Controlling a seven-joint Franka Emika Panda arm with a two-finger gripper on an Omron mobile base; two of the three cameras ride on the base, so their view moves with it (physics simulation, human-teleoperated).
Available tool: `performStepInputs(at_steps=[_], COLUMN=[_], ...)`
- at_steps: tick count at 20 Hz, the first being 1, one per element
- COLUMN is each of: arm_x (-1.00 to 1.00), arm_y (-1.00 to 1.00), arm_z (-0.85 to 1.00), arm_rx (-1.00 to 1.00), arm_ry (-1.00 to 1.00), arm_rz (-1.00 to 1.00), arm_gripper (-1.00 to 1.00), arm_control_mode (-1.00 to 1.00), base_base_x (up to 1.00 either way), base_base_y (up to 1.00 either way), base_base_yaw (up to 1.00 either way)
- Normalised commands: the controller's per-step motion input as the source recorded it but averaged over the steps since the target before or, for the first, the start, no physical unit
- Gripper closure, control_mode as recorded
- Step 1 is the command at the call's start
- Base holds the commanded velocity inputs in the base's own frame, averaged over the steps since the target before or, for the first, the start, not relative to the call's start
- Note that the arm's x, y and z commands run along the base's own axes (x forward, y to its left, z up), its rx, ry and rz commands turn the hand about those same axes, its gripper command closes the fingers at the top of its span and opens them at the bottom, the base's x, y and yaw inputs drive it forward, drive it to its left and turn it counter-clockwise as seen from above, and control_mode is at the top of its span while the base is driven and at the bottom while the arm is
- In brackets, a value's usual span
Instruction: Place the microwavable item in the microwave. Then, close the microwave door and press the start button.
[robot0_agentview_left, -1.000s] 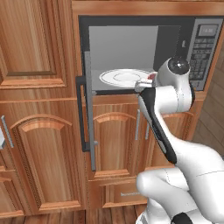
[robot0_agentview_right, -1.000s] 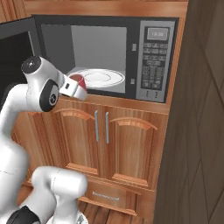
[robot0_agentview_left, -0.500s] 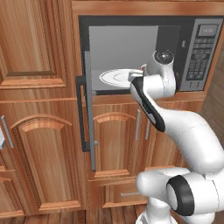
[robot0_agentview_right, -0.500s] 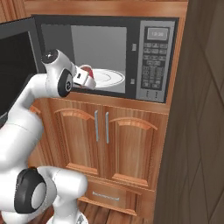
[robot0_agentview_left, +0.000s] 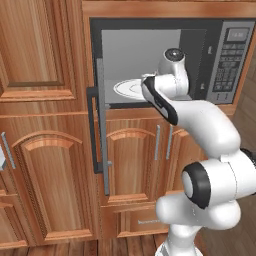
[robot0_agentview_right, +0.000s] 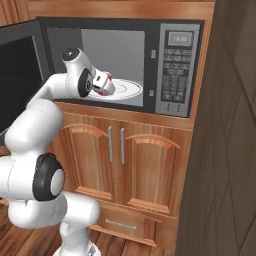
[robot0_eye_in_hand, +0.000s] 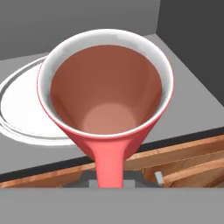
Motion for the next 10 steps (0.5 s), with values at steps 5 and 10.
performStepInputs(at_steps=[5, 10], arm_x=[0.46, 0.53], arm_y=[0.02, 0.00], arm_z=[-0.37, -0.27], arm_rx=[0.00, 0.00], arm_ry=[0.03, 0.00], arm_rz=[0.00, 0.00], arm_gripper=[1.00, 1.00], arm_control_mode=[-1.00, -1.00], base_base_x=[0.00, 0.00], base_base_y=[0.00, 0.00], base_base_yaw=[0.00, 0.00])
